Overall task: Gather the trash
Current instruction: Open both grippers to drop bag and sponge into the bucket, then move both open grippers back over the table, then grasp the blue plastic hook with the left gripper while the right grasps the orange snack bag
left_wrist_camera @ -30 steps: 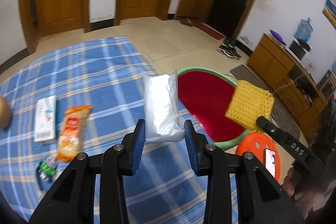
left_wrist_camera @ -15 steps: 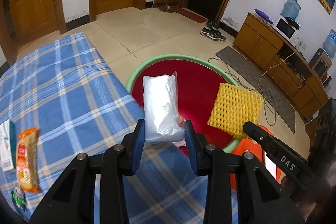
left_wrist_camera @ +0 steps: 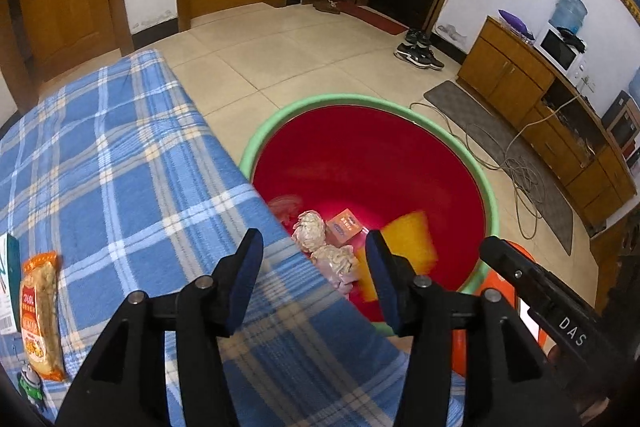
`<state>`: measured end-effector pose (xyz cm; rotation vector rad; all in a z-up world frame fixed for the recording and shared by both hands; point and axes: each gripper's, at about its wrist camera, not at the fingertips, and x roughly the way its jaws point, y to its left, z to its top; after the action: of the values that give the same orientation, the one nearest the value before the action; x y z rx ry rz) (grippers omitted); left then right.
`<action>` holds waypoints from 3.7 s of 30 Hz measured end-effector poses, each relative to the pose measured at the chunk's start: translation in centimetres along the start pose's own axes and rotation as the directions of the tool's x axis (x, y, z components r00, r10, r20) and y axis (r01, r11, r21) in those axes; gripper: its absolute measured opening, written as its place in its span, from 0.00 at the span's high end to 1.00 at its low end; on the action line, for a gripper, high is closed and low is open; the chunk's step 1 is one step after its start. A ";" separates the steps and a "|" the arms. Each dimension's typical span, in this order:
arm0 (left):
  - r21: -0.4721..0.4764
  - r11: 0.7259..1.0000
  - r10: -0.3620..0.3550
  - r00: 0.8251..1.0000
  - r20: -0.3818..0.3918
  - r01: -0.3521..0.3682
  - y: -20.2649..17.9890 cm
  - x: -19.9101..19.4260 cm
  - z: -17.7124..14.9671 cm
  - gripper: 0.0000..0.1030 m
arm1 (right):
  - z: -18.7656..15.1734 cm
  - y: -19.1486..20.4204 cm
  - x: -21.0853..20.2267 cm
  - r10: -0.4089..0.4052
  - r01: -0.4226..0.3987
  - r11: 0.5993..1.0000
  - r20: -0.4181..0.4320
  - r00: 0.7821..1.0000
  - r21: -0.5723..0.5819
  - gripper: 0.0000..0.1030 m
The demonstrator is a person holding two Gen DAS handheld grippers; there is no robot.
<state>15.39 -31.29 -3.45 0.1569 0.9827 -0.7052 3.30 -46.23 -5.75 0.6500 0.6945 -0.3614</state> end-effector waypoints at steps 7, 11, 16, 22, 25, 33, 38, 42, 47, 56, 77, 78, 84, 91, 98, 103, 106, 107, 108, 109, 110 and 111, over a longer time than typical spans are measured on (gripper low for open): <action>-0.045 0.999 0.016 1.000 0.017 -0.015 1.6 -1.7 -1.0 0.44 | -0.4 0.7 -0.6 0.013 -0.013 1.000 0.003 1.000 -0.004 0.55; -0.085 0.996 0.037 0.998 0.044 -0.033 2.7 -3.3 -1.6 0.43 | -0.6 1.6 -1.6 0.019 -0.019 0.999 0.019 1.000 -0.026 0.51; -0.145 0.988 0.064 0.996 0.060 -0.054 4.8 -5.3 -3.0 0.43 | -1.1 2.8 -2.6 0.045 -0.044 0.998 0.032 0.998 -0.049 0.47; -0.207 0.973 0.122 0.989 0.079 -0.103 7.6 -8.0 -4.8 0.43 | -1.8 4.3 -3.4 0.065 -0.062 0.997 0.043 0.997 -0.054 0.47; -0.237 0.962 0.157 0.984 0.083 -0.133 8.8 -9.0 -5.9 0.43 | -2.2 5.0 -3.7 0.076 -0.073 0.995 0.039 0.996 -0.065 0.46; -0.303 0.931 0.236 0.969 0.069 -0.205 12.2 -11.7 -8.8 0.43 | -3.4 6.8 -3.9 0.112 -0.110 0.989 0.017 0.994 -0.095 0.46; -0.336 0.909 0.286 0.955 0.074 -0.246 14.3 -13.5 -10.6 0.43 | -4.2 8.1 -4.1 0.132 -0.130 0.985 0.005 0.991 -0.117 0.45; -0.368 0.881 0.342 0.938 0.062 -0.297 16.2 -14.6 -12.1 0.43 | -4.8 8.9 -4.1 0.143 -0.143 0.981 -0.008 0.990 -0.133 0.45; -0.408 0.853 0.369 0.929 0.031 -0.325 18.2 -15.0 -14.0 0.43 | -5.6 9.6 -4.0 0.153 -0.155 0.978 -0.027 0.988 -0.137 0.45; -0.422 0.834 0.383 0.923 -0.023 -0.357 19.5 -14.1 -16.3 0.48 | -6.8 11.0 -3.8 0.156 -0.163 0.972 -0.055 0.986 -0.169 0.45; -0.475 0.842 0.292 0.956 0.003 -0.255 21.5 -15.1 -17.8 0.83 | -8.5 14.7 -5.4 0.181 -0.195 0.945 -0.077 0.980 -0.262 0.45; -0.480 0.839 0.298 0.955 0.010 -0.257 21.6 -15.5 -17.9 0.83 | -8.6 15.0 -5.5 0.182 -0.196 0.943 -0.076 0.980 -0.269 0.45; -0.511 0.823 0.325 0.944 0.065 -0.248 22.3 -18.7 -18.7 0.84 | -9.6 17.1 -6.4 0.204 -0.219 0.927 -0.083 0.976 -0.305 0.45; -0.542 0.808 0.349 0.929 0.126 -0.230 23.6 -21.2 -19.0 0.84 | -10.7 20.1 -5.5 0.200 -0.228 0.912 -0.117 0.973 -0.340 0.45; -0.541 0.817 0.337 0.927 0.167 -0.199 25.0 -21.2 -17.9 0.84 | -12.1 23.3 -3.0 0.171 -0.227 0.896 -0.176 0.969 -0.381 0.45; -0.525 0.826 0.343 0.922 0.178 -0.206 26.1 -20.5 -16.9 0.84 | -13.0 25.9 -0.5 0.130 -0.207 0.884 -0.204 0.970 -0.420 0.45; -0.515 0.826 0.359 0.918 0.170 -0.228 26.5 -20.0 -16.9 0.84 | -13.4 27.6 1.2 0.101 -0.188 0.874 -0.210 0.972 -0.448 0.45; -0.516 0.826 0.357 0.919 0.167 -0.227 26.7 -19.8 -17.0 0.84 | -13.6 28.0 1.6 0.094 -0.184 0.872 -0.213 0.973 -0.453 0.45; -0.516 0.826 0.354 0.921 0.164 -0.225 27.0 -19.6 -17.1 0.84 | -13.8 28.3 2.0 0.090 -0.181 0.872 -0.216 0.972 -0.456 0.45; -0.516 0.827 0.352 0.922 0.163 -0.225 27.1 -19.6 -17.2 0.84 | -14.0 28.8 2.7 0.081 -0.176 0.871 -0.221 0.972 -0.459 0.45; -0.514 0.828 0.350 0.923 0.163 -0.223 27.3 -19.5 -17.3 0.84 | -14.0 29.0 3.2 0.073 -0.172 0.870 -0.226 0.972 -0.462 0.44; -0.512 0.831 0.343 0.925 0.164 -0.217 27.4 -19.5 -17.3 0.84 | -14.2 29.3 3.7 0.064 -0.168 0.868 -0.230 0.971 -0.467 0.43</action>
<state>13.01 6.44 -2.60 -0.2246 0.8417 -0.1795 14.16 -15.37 -4.03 0.2475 0.9026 0.0035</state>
